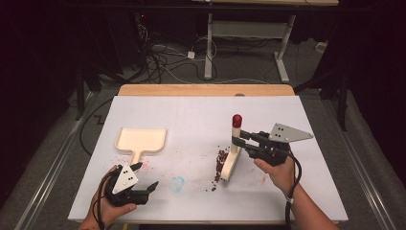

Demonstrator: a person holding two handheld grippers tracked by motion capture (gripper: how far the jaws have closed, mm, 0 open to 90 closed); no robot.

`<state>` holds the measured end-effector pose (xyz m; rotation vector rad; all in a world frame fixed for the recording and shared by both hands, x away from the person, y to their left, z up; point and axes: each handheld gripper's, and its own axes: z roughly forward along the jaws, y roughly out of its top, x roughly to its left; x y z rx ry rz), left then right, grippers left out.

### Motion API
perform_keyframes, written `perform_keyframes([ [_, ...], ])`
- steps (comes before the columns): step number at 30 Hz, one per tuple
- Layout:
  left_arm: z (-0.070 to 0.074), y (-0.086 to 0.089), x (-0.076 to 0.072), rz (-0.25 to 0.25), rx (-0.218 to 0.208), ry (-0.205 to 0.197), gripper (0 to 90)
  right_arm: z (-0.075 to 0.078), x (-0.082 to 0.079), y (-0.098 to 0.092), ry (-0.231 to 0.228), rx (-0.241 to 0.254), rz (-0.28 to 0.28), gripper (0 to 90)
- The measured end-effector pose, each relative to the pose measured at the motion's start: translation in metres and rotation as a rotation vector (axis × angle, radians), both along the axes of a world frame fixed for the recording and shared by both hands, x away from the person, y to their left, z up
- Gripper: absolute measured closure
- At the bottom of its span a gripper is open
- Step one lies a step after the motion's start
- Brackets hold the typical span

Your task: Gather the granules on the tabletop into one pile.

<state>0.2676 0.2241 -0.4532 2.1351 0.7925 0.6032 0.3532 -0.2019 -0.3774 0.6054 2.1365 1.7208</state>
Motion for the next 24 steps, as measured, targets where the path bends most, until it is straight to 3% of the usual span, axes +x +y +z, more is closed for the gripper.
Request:
perform_keyframes([
  [4, 0.001, 0.000, -0.001, -0.003, 0.003, -0.005, 18.5, 0.012, -0.027, 0.002, -0.001, 0.007, -0.063, 70.1],
  [7, 0.002, 0.000, -0.001, -0.002, -0.001, -0.012, 18.5, 0.015, -0.051, 0.007, 0.036, 0.026, -0.129, 70.1],
  [10, 0.004, 0.001, -0.001, 0.001, -0.005, -0.016, 18.5, 0.010, -0.071, 0.018, 0.086, 0.022, -0.195, 70.1],
  [13, 0.004, 0.001, -0.001, -0.002, -0.010, -0.017, 18.5, 0.000, -0.083, 0.031, 0.142, 0.020, -0.198, 69.3],
  [14, 0.004, 0.001, -0.001, -0.002, -0.007, -0.016, 18.5, -0.001, -0.085, 0.037, 0.142, 0.009, -0.195, 69.1],
  [17, 0.003, 0.000, 0.000, -0.012, -0.003, -0.010, 18.5, -0.002, -0.089, 0.050, 0.100, -0.024, -0.255, 69.9],
  [22, 0.001, -0.002, 0.001, -0.019, 0.005, -0.003, 18.5, -0.008, -0.080, 0.067, 0.040, -0.057, -0.360, 70.2],
  [24, 0.000, -0.002, 0.002, -0.020, 0.010, 0.002, 18.5, -0.011, -0.073, 0.071, 0.022, -0.061, -0.376, 70.1],
])
